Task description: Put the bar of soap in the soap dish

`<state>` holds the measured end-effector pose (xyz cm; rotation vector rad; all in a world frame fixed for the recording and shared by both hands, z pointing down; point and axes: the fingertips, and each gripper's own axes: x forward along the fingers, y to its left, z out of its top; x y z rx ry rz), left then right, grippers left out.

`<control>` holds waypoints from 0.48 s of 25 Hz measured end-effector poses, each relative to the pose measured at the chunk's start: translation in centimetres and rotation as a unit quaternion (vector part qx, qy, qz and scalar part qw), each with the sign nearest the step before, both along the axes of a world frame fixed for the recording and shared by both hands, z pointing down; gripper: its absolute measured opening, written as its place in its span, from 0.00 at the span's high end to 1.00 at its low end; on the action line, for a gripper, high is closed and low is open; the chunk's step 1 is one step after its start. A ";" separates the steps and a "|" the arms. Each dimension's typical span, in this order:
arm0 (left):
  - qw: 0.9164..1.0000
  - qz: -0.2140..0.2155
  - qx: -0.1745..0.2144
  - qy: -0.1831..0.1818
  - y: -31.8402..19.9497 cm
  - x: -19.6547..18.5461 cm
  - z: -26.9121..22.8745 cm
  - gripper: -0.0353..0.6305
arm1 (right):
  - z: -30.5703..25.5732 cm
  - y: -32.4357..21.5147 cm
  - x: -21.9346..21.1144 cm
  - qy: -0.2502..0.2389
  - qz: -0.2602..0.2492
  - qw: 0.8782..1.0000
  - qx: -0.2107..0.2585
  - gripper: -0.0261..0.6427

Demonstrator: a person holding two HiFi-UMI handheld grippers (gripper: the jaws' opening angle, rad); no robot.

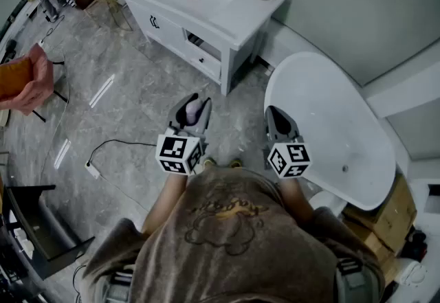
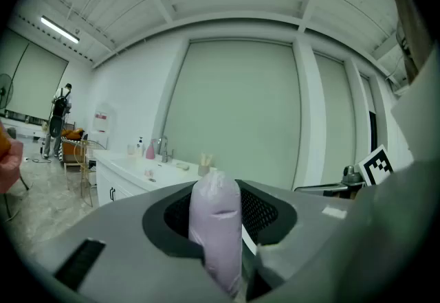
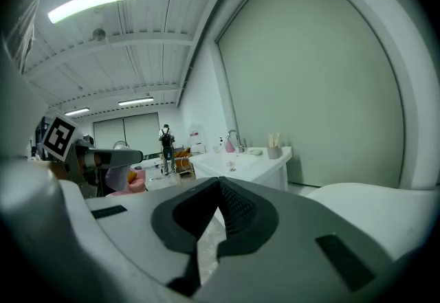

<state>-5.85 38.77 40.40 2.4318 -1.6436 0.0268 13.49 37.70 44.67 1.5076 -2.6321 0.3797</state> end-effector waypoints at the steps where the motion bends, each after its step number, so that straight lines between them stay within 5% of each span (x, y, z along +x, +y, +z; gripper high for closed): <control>1: 1.000 -0.001 0.001 0.000 -0.2 0.1 0.0 0.74 | -0.1 -0.3 -0.1 0.002 -0.003 1.000 0.002 0.96; 12: 1.000 -0.021 -0.001 0.013 -2.2 1.4 0.4 0.74 | -0.3 -2.9 1.1 -0.003 -0.021 1.000 0.019 0.97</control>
